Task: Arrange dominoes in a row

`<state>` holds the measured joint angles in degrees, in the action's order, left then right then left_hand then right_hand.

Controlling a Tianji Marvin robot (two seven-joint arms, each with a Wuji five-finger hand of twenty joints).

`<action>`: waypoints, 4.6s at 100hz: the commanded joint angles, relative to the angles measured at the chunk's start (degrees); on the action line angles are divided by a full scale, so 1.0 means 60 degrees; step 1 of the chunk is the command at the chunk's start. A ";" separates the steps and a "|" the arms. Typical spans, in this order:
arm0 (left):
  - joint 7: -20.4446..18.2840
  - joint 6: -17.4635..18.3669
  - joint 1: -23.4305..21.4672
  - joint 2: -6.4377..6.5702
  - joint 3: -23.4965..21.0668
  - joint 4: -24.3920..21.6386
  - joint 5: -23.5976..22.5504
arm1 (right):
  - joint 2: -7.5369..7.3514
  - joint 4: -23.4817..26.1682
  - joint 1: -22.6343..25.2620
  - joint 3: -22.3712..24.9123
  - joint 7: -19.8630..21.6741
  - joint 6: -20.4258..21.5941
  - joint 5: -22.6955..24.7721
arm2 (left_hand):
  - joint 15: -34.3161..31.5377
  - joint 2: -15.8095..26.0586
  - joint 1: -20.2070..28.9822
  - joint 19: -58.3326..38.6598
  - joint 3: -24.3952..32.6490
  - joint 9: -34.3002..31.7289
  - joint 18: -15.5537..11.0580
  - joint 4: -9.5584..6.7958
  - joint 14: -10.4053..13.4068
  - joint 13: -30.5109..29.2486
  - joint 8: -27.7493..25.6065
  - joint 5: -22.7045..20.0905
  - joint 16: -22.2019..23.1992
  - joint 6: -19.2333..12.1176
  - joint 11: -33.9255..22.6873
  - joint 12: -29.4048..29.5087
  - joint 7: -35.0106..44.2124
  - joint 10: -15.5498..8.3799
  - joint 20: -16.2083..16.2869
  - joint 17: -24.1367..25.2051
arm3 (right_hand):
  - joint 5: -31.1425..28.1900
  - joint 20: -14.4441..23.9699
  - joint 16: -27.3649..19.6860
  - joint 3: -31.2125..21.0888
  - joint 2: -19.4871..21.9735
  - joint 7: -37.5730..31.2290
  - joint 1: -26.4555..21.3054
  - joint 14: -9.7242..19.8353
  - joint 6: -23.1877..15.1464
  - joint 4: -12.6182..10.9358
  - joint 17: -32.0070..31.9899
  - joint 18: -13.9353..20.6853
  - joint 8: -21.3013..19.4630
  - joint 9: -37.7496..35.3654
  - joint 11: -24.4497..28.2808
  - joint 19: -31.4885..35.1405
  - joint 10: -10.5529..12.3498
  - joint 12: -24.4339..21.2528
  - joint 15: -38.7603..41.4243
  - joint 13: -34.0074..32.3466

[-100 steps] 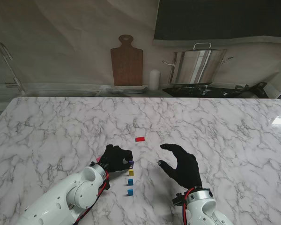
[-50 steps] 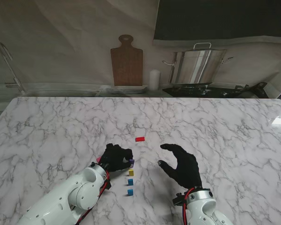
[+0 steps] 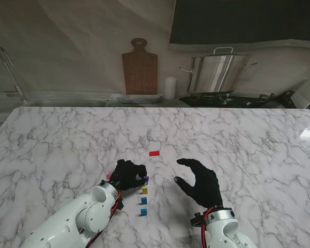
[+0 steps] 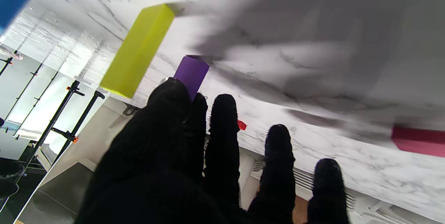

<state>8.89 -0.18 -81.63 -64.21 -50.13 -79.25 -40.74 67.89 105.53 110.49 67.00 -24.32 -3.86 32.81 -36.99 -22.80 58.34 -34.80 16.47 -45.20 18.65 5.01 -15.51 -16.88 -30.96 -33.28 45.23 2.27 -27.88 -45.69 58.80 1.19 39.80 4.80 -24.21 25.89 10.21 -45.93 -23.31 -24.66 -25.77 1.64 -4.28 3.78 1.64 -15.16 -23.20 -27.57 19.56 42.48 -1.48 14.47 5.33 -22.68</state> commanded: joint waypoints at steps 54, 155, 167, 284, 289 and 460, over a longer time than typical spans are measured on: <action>-0.0181 0.0044 -0.0036 0.0047 -0.0008 -0.0009 -0.0222 | 0.0018 -0.0007 0.0020 -0.0023 0.0027 -0.0035 -0.0003 | -0.0096 -0.0008 0.0387 -0.0180 0.0191 -0.0195 0.0027 -0.0265 -0.0095 0.0037 -0.0124 0.0065 0.0086 -0.0723 0.0106 -0.0053 0.0781 -0.0147 0.0085 0.0127 | -0.0093 0.0205 0.0069 -0.0048 0.0147 -0.0038 0.0071 0.0032 0.0075 -0.0210 -0.0008 0.0017 -0.0133 -0.0068 0.0116 0.0176 -0.0030 0.0044 0.0090 0.0052; -0.0676 -0.0116 -0.0123 0.0173 -0.0094 -0.0292 -0.0403 | 0.0019 0.0011 0.0027 0.0021 0.0056 -0.0058 -0.0041 | 0.0073 -0.0241 0.0027 0.0112 0.0514 0.0772 -0.0025 -0.0234 -0.0227 0.0416 -0.0782 0.0408 0.0064 -0.0390 -0.0514 0.0550 -0.1254 0.0102 -0.0020 0.0159 | -0.0085 0.0216 0.0073 -0.0036 0.0123 -0.0031 0.0073 0.0030 0.0056 -0.0209 -0.0006 0.0007 -0.0133 -0.0075 0.0120 0.0179 -0.0012 0.0048 0.0095 0.0043; -0.0740 -0.0115 -0.0118 0.0184 -0.0093 -0.0313 -0.0398 | 0.0019 0.0013 0.0033 0.0028 0.0054 -0.0054 -0.0036 | 0.0097 -0.0254 0.0028 0.0169 0.0505 0.0866 -0.0029 -0.0235 -0.0232 0.0449 -0.0554 0.0406 0.0061 -0.0316 -0.0547 0.0611 -0.1650 0.0126 0.0005 0.0167 | -0.0100 0.0217 0.0072 -0.0048 0.0115 -0.0035 0.0060 0.0043 0.0065 -0.0212 -0.0005 0.0008 -0.0135 -0.0064 0.0116 0.0180 -0.0036 0.0046 0.0089 0.0054; -0.0804 -0.0133 -0.0143 0.0205 -0.0108 -0.0359 -0.0451 | 0.0012 0.0044 0.0050 0.0036 0.0089 -0.0060 -0.0041 | 0.0106 -0.0171 -0.0018 0.0432 0.0251 0.0961 -0.0025 -0.0264 -0.0275 0.0545 -0.1919 0.0199 0.0103 -0.0176 -0.0986 0.0696 0.0196 0.0159 0.0338 0.0176 | -0.0084 0.0219 0.0074 -0.0047 0.0122 -0.0029 0.0055 0.0040 0.0066 -0.0207 -0.0001 0.0002 -0.0133 -0.0072 0.0116 0.0164 -0.0030 0.0048 0.0088 0.0043; -0.0744 -0.0134 -0.0134 0.0199 -0.0094 -0.0333 -0.0485 | 0.0012 0.0043 0.0051 0.0039 0.0091 -0.0055 -0.0047 | 0.0077 -0.0226 -0.0037 0.0430 0.0332 0.0919 -0.0012 -0.0242 -0.0277 0.0539 -0.1636 0.0256 0.0113 -0.0166 -0.0973 0.0538 0.0507 0.0148 0.0378 0.0177 | -0.0088 0.0219 0.0074 -0.0044 0.0128 -0.0032 0.0056 0.0031 0.0066 -0.0207 -0.0003 0.0005 -0.0134 -0.0071 0.0117 0.0163 -0.0039 0.0048 0.0087 0.0046; -0.0941 -0.0204 -0.0199 0.0269 -0.0120 -0.0416 -0.0651 | 0.0003 0.0032 0.0044 0.0048 0.0135 -0.0049 -0.0049 | 0.0338 -0.0226 -0.0823 0.0691 0.1725 0.1953 -0.0061 -0.0158 -0.0324 0.0907 -0.0339 0.0386 -0.0021 0.0552 -0.0732 0.2293 -0.3749 0.0351 0.0311 0.0185 | -0.0096 0.0219 0.0079 -0.0048 0.0093 -0.0029 0.0042 0.0024 0.0068 -0.0206 0.0008 -0.0012 -0.0135 -0.0071 0.0112 0.0156 -0.0038 0.0051 0.0092 0.0019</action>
<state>4.38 -1.52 -82.60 -62.75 -50.83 -81.44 -44.43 67.84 105.63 110.55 67.28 -23.58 -3.91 32.57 -35.65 -23.77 54.48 -32.01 24.20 -35.26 18.65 4.99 -16.20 -12.54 -34.01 -31.23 45.29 4.88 -33.04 -33.06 37.95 2.79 40.71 4.84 -24.21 26.44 10.21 -45.93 -23.31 -24.66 -25.77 1.61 -4.27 3.78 1.65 -15.17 -23.21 -27.57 19.56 42.89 -1.47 14.47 5.33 -22.68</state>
